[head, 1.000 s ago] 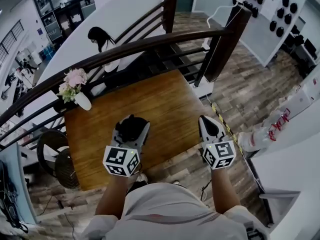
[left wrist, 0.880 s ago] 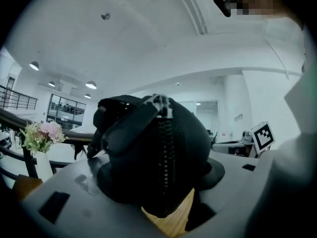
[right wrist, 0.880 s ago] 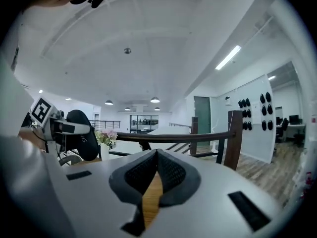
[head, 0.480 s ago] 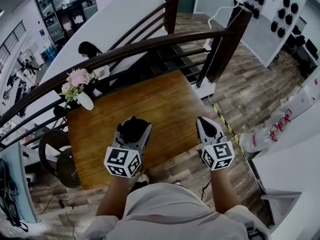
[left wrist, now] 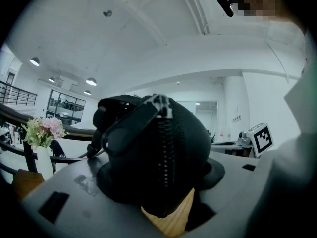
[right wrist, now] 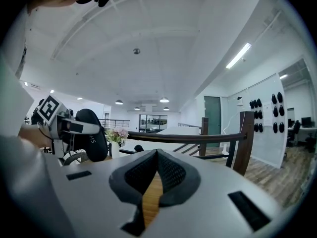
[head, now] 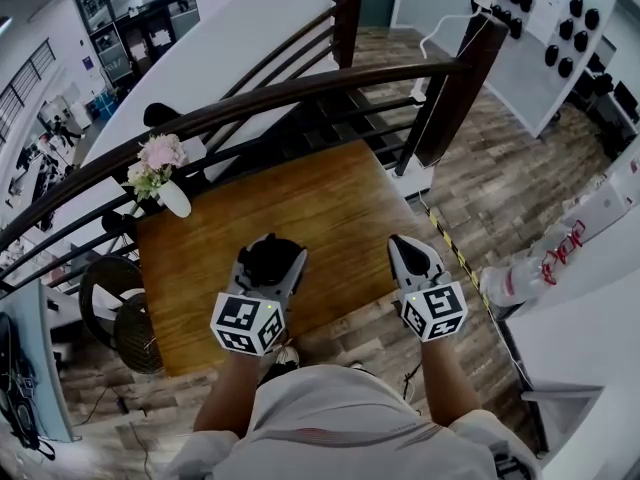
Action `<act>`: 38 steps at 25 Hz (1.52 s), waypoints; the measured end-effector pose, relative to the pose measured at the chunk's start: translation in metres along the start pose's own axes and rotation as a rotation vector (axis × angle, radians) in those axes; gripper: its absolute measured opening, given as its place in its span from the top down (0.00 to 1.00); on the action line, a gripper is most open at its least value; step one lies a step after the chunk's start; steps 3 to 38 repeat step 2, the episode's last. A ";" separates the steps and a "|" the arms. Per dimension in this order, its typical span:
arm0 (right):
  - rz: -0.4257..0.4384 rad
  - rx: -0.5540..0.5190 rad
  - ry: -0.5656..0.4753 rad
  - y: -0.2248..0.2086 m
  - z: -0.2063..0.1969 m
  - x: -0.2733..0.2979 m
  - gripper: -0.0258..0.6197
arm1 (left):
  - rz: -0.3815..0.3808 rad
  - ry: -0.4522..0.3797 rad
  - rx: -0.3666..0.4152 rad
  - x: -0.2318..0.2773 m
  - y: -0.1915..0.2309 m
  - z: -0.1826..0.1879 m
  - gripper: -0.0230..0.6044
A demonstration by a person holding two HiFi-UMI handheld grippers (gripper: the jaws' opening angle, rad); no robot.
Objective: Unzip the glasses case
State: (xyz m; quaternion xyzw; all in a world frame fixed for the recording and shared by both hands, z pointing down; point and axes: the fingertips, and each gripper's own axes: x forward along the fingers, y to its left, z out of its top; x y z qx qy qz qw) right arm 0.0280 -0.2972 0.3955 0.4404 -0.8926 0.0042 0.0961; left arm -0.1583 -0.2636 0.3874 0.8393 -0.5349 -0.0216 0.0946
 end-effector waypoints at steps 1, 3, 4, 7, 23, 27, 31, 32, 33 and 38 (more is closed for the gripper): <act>0.004 -0.001 0.000 0.002 0.000 0.000 0.88 | -0.001 0.001 0.000 0.000 0.000 0.000 0.55; 0.008 -0.003 0.001 0.004 -0.001 0.001 0.88 | -0.002 0.003 0.000 -0.001 0.001 -0.001 0.55; 0.008 -0.003 0.001 0.004 -0.001 0.001 0.88 | -0.002 0.003 0.000 -0.001 0.001 -0.001 0.55; 0.008 -0.003 0.001 0.004 -0.001 0.001 0.88 | -0.002 0.003 0.000 -0.001 0.001 -0.001 0.55; 0.008 -0.003 0.001 0.004 -0.001 0.001 0.88 | -0.002 0.003 0.000 -0.001 0.001 -0.001 0.55; 0.008 -0.003 0.001 0.004 -0.001 0.001 0.88 | -0.002 0.003 0.000 -0.001 0.001 -0.001 0.55; 0.008 -0.003 0.001 0.004 -0.001 0.001 0.88 | -0.002 0.003 0.000 -0.001 0.001 -0.001 0.55; 0.008 -0.003 0.001 0.004 -0.001 0.001 0.88 | -0.002 0.003 0.000 -0.001 0.001 -0.001 0.55; 0.008 -0.003 0.001 0.004 -0.001 0.001 0.88 | -0.002 0.003 0.000 -0.001 0.001 -0.001 0.55; 0.008 -0.003 0.001 0.004 -0.001 0.001 0.88 | -0.002 0.003 0.000 -0.001 0.001 -0.001 0.55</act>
